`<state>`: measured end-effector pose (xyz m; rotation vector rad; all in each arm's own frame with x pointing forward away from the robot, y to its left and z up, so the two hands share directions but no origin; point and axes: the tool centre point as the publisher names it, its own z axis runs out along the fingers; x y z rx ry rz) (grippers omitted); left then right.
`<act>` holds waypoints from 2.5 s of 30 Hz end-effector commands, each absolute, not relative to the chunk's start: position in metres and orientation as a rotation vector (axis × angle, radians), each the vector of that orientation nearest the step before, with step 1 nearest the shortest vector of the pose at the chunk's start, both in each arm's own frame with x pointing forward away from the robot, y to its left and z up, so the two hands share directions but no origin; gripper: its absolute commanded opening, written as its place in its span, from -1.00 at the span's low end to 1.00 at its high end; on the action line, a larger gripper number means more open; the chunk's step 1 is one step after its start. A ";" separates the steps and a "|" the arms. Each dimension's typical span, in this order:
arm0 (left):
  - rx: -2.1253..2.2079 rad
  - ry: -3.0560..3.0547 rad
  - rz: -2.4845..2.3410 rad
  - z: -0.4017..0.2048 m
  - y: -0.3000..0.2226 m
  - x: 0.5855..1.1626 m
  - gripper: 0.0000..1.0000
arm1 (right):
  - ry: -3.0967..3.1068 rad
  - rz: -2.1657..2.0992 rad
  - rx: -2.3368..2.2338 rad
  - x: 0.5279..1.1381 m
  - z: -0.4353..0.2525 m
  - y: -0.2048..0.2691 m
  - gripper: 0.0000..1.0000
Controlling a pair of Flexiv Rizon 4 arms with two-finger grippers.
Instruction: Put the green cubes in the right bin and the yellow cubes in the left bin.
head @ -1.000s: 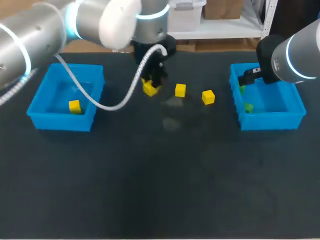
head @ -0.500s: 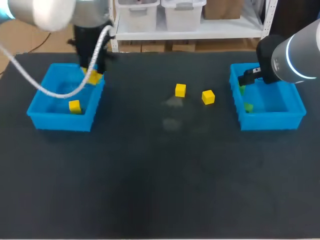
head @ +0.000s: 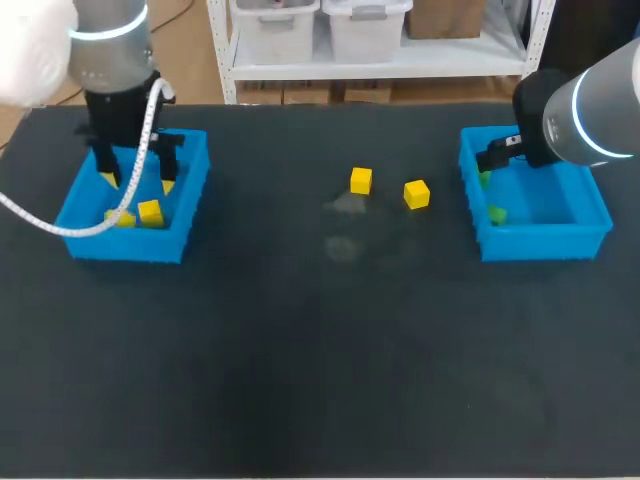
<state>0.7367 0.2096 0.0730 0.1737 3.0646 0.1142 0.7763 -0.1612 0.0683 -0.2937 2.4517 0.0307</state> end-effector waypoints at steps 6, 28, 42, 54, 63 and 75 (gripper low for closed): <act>0.359 2.749 0.004 0.093 0.164 0.747 1.00 | 2.448 0.030 -0.293 0.776 0.068 -0.161 1.00; 0.728 2.867 -0.228 0.063 -0.018 0.812 1.00 | 2.448 0.030 -0.293 0.776 0.068 -0.161 1.00; 0.924 2.902 -0.153 0.049 -0.081 0.820 1.00 | 2.448 0.030 -0.293 0.776 0.068 -0.161 1.00; 0.966 2.957 -0.100 0.020 -0.102 0.825 1.00 | 2.448 0.030 -0.293 0.776 0.068 -0.161 1.00; 0.983 2.999 -0.062 0.000 -0.104 0.829 1.00 | 2.448 0.030 -0.293 0.776 0.068 -0.161 1.00; 0.954 3.004 -0.061 -0.012 -0.101 0.824 -1.00 | 2.448 0.030 -0.293 0.776 0.068 -0.161 1.00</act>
